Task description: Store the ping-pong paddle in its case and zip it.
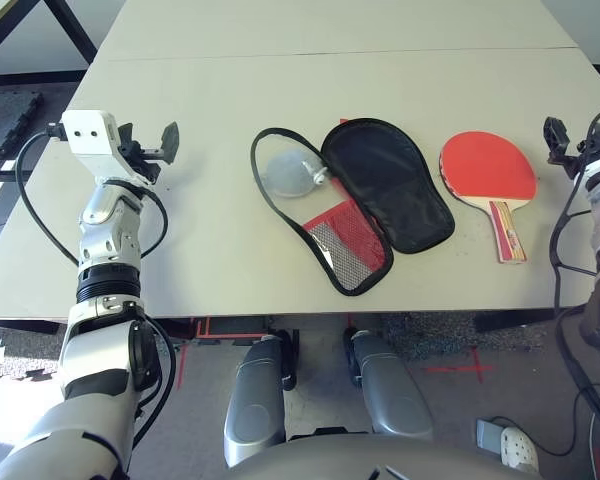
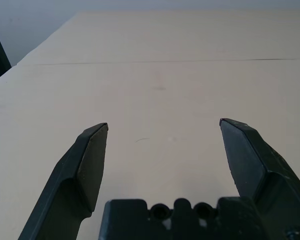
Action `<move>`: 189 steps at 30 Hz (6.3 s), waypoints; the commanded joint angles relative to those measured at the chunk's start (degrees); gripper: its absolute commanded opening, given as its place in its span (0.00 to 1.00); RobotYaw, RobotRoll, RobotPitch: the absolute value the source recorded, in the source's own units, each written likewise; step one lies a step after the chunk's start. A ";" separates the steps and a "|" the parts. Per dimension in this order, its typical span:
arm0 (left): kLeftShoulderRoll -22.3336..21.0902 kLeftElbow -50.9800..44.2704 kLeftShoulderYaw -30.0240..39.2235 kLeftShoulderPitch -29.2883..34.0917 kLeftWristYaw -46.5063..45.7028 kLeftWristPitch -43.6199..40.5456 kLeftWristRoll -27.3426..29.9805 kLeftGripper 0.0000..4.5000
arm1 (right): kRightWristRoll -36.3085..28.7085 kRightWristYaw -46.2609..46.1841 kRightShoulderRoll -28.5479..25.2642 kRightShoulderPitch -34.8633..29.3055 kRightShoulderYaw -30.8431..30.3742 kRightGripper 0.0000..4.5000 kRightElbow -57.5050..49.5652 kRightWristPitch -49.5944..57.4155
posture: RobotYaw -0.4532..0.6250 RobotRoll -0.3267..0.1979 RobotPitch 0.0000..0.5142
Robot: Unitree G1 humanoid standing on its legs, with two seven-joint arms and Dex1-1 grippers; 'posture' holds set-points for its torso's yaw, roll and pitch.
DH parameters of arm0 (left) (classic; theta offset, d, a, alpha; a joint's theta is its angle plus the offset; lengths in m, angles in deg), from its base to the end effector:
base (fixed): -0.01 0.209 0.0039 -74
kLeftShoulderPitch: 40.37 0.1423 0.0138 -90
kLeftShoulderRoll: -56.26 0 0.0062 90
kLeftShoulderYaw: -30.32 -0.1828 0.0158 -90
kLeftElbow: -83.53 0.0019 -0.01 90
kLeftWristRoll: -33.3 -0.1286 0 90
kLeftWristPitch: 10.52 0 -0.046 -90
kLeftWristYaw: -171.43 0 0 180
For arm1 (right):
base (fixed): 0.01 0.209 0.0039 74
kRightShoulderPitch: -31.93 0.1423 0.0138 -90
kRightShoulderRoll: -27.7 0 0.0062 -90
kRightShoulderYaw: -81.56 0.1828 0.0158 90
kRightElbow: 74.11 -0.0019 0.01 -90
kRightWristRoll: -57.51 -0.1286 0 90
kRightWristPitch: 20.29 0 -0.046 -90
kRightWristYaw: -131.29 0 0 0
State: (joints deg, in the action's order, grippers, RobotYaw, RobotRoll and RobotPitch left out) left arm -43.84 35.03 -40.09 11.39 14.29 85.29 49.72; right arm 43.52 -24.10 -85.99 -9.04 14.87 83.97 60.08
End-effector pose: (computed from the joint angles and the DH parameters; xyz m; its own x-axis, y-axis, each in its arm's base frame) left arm 0.2954 0.2843 0.1300 0.9818 -0.0237 0.1886 0.0305 0.9990 -0.0333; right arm 0.2869 -0.3478 0.1503 0.9809 -0.1773 0.0799 0.1751 0.9839 0.0344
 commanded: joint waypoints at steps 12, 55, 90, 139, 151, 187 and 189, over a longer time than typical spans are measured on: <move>0.46 4.78 -0.56 -2.11 0.90 1.81 -0.47 1.00 | -0.99 0.22 -0.97 -3.10 0.59 0.99 -1.21 -0.25 | 0.19 0.62 0.44; -12.08 -49.45 -17.69 2.78 31.11 -44.95 17.56 1.00 | -0.02 -9.08 1.55 -12.70 -4.92 0.99 -74.63 91.15 | 0.29 0.62 0.53; -9.25 -46.00 -21.63 2.17 34.26 -40.55 13.72 1.00 | -39.62 -44.03 1.92 -26.00 -3.08 0.29 -87.90 102.12 | 0.27 0.62 0.53; -16.47 -55.11 -15.31 3.41 31.81 -46.67 16.62 1.00 | -21.09 -25.50 12.74 -13.58 -23.89 0.23 -90.14 102.12 | 0.40 0.62 0.52; -23.97 -53.20 -12.58 5.24 33.06 -46.26 15.57 1.00 | -17.77 -23.33 12.54 -14.38 -22.51 0.23 -88.83 102.12 | 0.41 0.62 0.52; 0.45 -59.83 -32.94 3.44 25.00 -47.50 11.55 1.00 | -25.37 -4.47 11.34 -10.02 7.83 0.99 -78.22 85.39 | 0.36 0.62 0.48; 5.50 -55.52 -35.82 2.35 22.91 -44.36 8.88 1.00 | -26.36 -1.86 10.50 -10.41 8.68 0.99 -75.83 82.27 | 0.35 0.62 0.47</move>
State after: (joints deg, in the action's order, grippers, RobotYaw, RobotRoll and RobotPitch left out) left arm -39.97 -23.08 -73.16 13.85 38.57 38.80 60.92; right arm 18.60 -27.83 -74.93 -18.90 22.24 6.79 144.42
